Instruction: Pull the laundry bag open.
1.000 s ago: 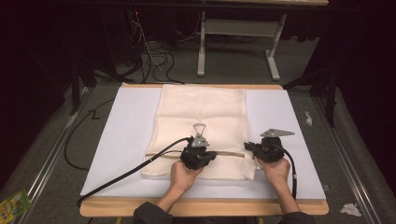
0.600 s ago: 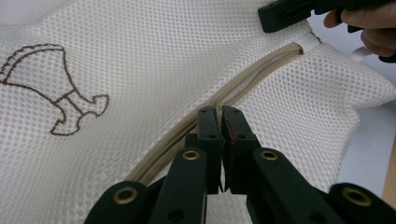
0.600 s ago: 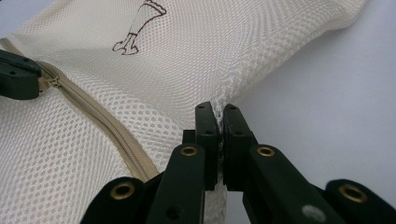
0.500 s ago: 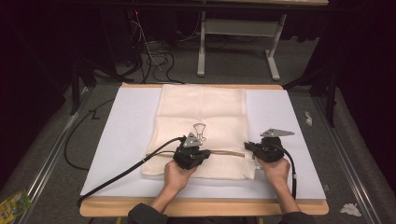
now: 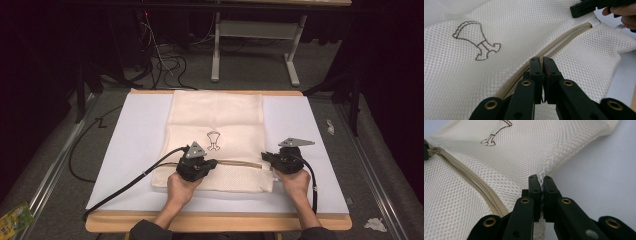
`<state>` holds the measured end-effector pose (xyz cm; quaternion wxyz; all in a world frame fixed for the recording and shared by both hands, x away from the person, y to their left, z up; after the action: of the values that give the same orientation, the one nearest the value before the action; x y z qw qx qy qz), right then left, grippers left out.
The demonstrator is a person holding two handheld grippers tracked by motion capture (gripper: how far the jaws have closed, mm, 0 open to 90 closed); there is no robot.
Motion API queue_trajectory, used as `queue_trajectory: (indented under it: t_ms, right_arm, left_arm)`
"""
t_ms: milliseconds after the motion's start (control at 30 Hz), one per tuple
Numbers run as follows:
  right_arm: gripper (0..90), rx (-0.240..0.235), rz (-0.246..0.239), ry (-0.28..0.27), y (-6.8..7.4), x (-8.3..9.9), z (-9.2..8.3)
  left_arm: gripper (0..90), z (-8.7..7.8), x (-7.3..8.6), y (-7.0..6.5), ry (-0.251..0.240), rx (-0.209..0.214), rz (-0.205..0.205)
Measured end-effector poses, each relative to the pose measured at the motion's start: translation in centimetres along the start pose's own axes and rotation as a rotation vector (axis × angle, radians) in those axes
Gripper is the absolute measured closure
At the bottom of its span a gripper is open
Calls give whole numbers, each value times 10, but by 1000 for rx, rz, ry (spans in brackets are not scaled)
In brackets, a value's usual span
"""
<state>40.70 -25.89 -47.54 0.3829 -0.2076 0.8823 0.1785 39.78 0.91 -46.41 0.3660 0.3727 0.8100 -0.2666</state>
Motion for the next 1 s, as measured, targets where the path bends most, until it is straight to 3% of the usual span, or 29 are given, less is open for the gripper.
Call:
queue_trajectory:
  t_ms: [267, 433, 700, 1000]
  right_arm:
    - [884, -1, -1, 2, 2, 0, 0]
    - [884, 0, -1, 1, 0, 0, 0]
    - [884, 0, -3, 1, 0, 0, 1]
    - [884, 0, 2, 1, 1, -1, 1]
  left_arm:
    - [873, -7, 2, 3, 3, -19, 10]
    - [873, -14, 5, 11, -8, -27, -17]
    - [873, -25, 8, 18, -15, -48, -24]
    - [873, -30, 10, 21, -27, -45, -33]
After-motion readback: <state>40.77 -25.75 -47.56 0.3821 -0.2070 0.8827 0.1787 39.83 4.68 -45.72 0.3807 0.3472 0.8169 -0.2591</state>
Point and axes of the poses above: each handheld gripper's, and its own axes: z roughly forward along the jaws, x roughly out of its underside, y roughly to its left, the point moved 5 cm from there along z, roughly forward along the jaws, and after that the axes turned 1 degree about y, right-handed, at the moved point
